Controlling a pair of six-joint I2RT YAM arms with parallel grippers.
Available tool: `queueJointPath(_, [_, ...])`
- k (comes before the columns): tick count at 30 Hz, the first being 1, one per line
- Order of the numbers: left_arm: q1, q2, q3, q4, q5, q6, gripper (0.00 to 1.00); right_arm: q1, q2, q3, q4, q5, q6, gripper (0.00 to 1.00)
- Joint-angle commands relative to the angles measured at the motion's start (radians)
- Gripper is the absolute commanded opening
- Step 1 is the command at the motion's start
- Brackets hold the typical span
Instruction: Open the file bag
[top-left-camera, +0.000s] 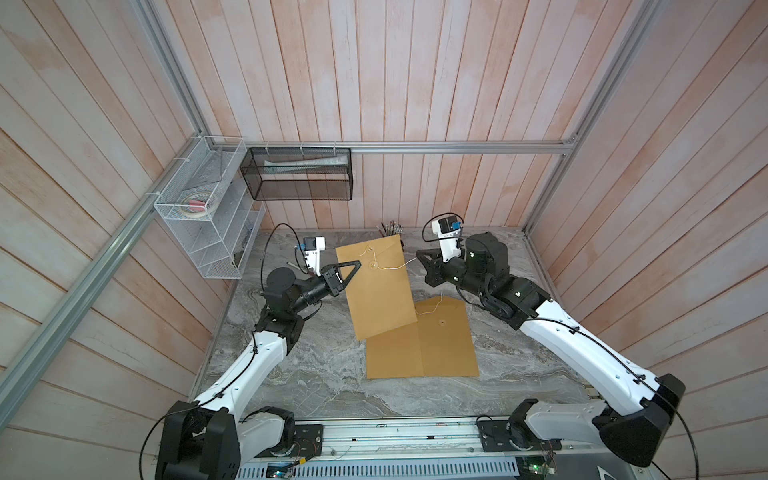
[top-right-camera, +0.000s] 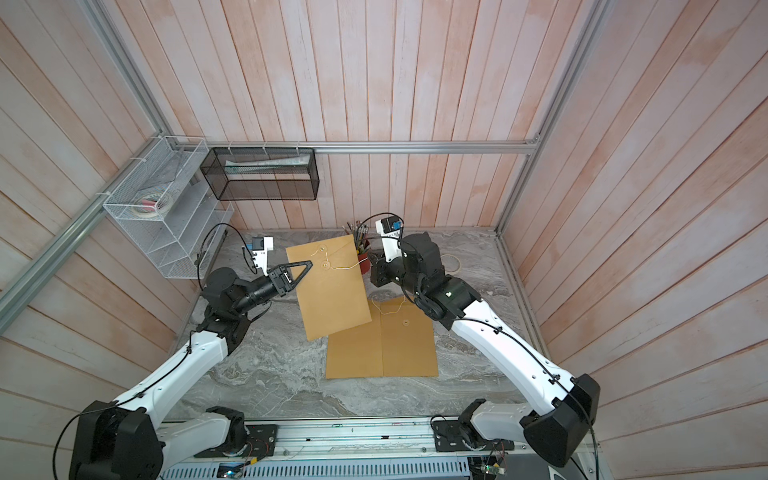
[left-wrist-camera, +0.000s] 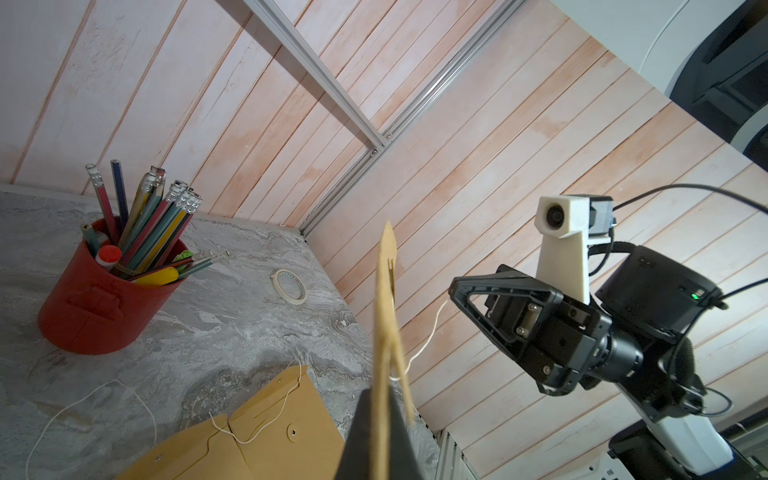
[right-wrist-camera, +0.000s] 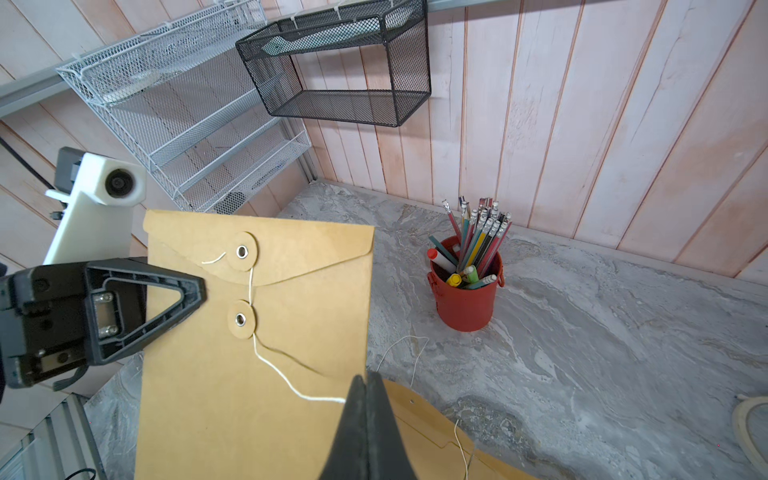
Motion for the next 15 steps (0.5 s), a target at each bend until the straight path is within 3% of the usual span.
queueJointPath(1, [0.003,-0.019,0.005,-0.004,0.030,0.019,0.00,-0.005,0.025,0.046,-0.020,-0.004,-0.029,0.00])
queueJointPath(15, [-0.009,-0.036,-0.009,-0.014,0.041,0.028,0.00,-0.005,0.090,0.136,-0.033,-0.026,-0.059,0.00])
